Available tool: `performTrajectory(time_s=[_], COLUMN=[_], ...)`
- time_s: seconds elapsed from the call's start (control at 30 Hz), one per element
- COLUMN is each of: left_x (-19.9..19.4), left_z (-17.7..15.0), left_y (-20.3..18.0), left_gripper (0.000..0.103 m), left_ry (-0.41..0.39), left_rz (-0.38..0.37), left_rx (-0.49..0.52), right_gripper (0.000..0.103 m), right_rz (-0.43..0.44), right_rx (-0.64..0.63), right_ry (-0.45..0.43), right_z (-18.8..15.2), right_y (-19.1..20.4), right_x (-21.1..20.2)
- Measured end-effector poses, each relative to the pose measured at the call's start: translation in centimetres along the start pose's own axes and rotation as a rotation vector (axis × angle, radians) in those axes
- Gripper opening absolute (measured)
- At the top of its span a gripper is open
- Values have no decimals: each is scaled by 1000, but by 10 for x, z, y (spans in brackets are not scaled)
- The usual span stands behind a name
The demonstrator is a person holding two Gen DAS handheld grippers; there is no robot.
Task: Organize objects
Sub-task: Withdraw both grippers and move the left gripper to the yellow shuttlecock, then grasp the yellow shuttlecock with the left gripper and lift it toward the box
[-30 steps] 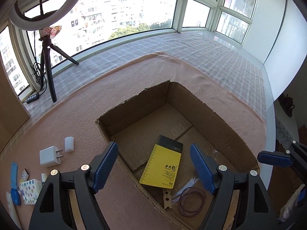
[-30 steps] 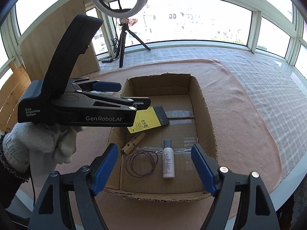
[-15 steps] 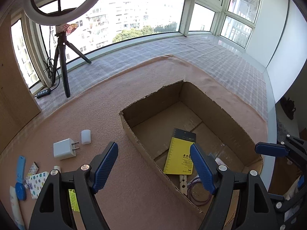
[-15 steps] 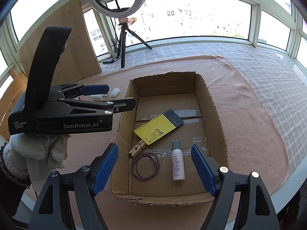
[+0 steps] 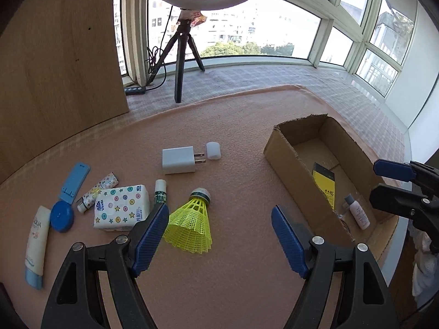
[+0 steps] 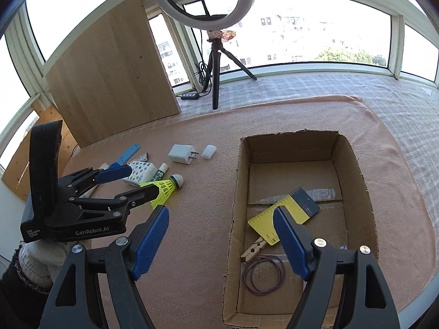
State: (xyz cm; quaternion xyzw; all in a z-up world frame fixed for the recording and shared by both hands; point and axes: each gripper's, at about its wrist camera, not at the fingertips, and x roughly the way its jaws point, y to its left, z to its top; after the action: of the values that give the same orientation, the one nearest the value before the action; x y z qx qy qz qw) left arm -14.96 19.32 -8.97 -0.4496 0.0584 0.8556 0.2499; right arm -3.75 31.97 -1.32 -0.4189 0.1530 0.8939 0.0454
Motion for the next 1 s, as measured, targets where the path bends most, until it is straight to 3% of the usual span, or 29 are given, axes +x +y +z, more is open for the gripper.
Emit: performTrajectory(time_s=[0.23, 0.47, 0.63, 0.87, 1.0], left_x=[-11, -10, -3, 10, 22], left_z=[-30, -45, -47, -40, -36], left_y=[46, 59, 54, 44, 47], left_gripper=[75, 65, 61, 61, 50], left_ry=[20, 42, 53, 59, 67], left_rz=[36, 18, -26, -87, -117], left_rx=[-88, -132, -138, -155, -199], right_gripper=[75, 74, 54, 45, 41], right_rz=[57, 96, 116, 140, 151], right_rx=[-56, -83, -87, -31, 3], right_ry=[46, 124, 195, 289, 329], right_z=[25, 45, 53, 58, 61], right_y=[33, 57, 68, 70, 67], right_x=[41, 82, 111, 148, 167])
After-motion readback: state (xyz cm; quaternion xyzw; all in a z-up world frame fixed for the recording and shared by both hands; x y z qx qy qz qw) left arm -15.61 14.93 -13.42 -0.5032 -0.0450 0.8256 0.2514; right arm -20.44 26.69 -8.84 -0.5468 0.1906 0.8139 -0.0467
